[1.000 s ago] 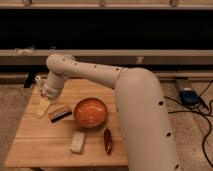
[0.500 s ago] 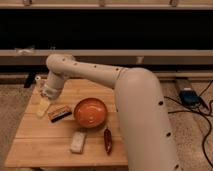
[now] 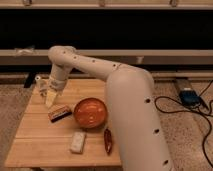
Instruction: Knock the bottle over
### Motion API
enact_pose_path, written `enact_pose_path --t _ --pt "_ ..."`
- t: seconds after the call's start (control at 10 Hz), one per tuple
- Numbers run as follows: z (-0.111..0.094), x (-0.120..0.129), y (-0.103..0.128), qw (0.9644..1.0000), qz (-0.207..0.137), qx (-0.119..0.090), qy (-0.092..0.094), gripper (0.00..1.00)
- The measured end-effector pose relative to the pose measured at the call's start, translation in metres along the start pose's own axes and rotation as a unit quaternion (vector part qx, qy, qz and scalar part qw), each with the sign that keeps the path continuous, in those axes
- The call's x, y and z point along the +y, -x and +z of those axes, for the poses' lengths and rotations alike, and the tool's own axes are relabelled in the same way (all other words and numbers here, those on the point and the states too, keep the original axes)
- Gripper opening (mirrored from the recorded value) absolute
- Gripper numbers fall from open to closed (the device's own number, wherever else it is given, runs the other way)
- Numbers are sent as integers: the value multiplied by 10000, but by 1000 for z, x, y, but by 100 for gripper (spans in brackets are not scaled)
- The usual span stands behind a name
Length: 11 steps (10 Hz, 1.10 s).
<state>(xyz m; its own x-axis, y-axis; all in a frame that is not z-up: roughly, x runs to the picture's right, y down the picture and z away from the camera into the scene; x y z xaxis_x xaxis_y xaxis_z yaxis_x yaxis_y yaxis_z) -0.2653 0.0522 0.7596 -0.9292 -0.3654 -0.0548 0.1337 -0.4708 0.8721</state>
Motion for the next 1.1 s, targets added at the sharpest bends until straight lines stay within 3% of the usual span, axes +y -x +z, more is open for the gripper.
enact_pose_path --t 0.2,0.6,0.9,1.1 --pt "-5 22 2 9997 -19 -216 126 80" --pt "-2 41 -6 9984 -120 -426 339 80" --pt "0 56 -21 9958 -223 -581 672 80" --pt "4 62 -45 9930 -365 -646 923 80"
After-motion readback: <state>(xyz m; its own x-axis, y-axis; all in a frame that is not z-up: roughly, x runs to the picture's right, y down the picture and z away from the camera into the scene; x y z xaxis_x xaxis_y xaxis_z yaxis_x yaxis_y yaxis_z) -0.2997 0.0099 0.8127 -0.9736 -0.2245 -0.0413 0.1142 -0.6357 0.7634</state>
